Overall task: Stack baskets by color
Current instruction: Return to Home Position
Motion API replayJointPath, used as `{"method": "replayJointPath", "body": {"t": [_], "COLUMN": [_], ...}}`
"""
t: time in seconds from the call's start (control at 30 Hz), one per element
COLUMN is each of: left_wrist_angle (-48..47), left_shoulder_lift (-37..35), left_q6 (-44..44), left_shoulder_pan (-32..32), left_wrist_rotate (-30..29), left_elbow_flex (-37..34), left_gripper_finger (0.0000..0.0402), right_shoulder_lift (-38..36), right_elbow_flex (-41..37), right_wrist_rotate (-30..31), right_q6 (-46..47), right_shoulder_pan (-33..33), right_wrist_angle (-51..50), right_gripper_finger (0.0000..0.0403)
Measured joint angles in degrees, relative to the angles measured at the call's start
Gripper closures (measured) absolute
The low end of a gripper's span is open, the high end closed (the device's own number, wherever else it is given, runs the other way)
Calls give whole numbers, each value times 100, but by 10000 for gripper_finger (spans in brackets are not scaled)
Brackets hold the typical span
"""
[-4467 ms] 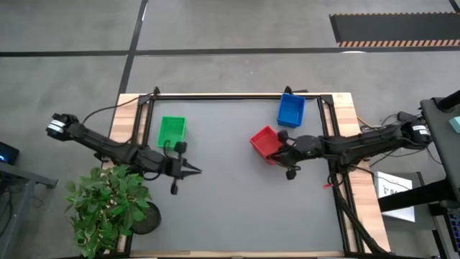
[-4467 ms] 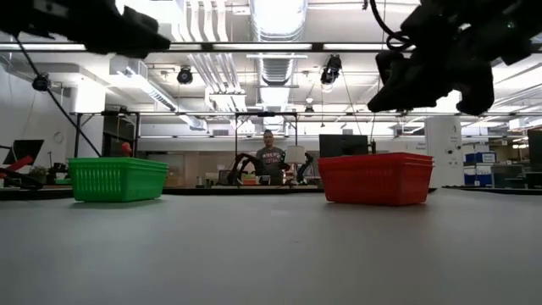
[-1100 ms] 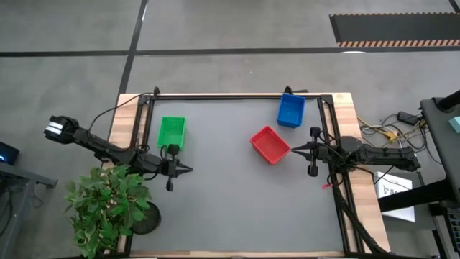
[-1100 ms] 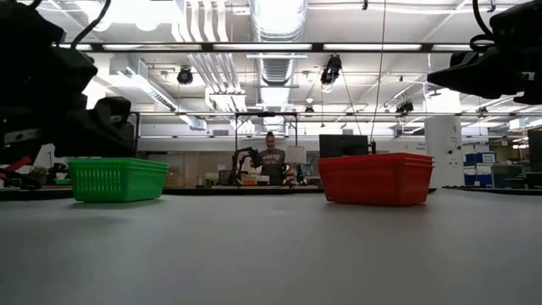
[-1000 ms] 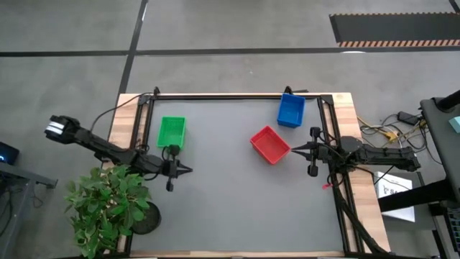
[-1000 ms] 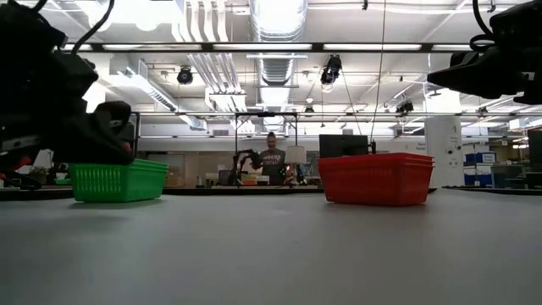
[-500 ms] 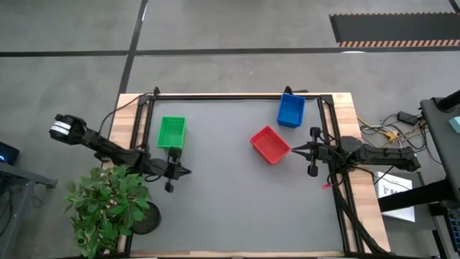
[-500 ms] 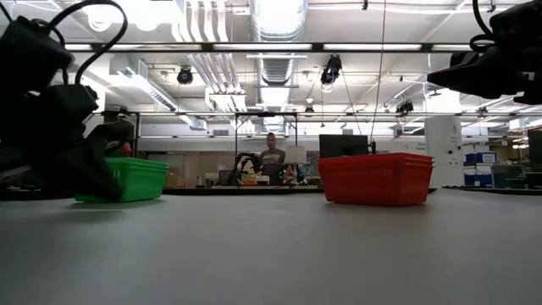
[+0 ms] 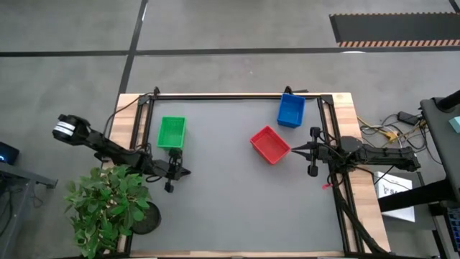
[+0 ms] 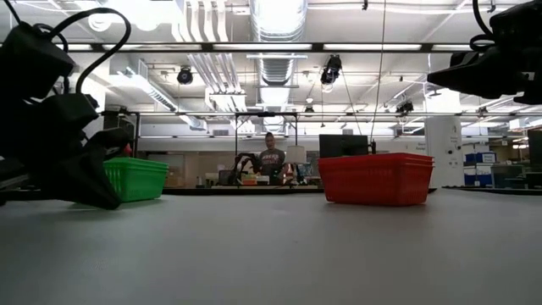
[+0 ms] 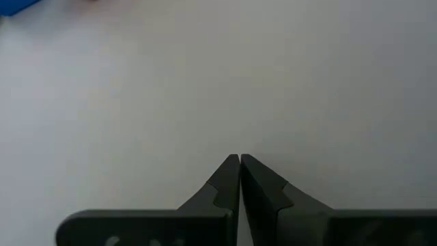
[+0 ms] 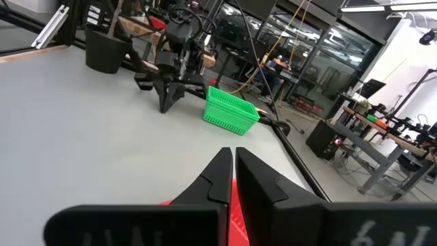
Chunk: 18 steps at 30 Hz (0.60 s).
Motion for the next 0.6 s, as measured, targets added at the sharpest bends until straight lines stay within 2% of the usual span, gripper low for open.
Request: {"method": "replayJointPath", "body": {"t": [0.6], "left_wrist_angle": [457], "left_shoulder_lift": [10], "left_q6": [-1], "left_shoulder_pan": [2], "left_wrist_rotate": [4], "left_elbow_flex": [175], "left_gripper_finger": [400], "right_shoulder_lift": [0], "right_elbow_flex": [2], "right_wrist_rotate": [2], "right_q6": [0], "right_shoulder_pan": [0], "right_wrist_angle": [0], "right_gripper_finger": [390]}}
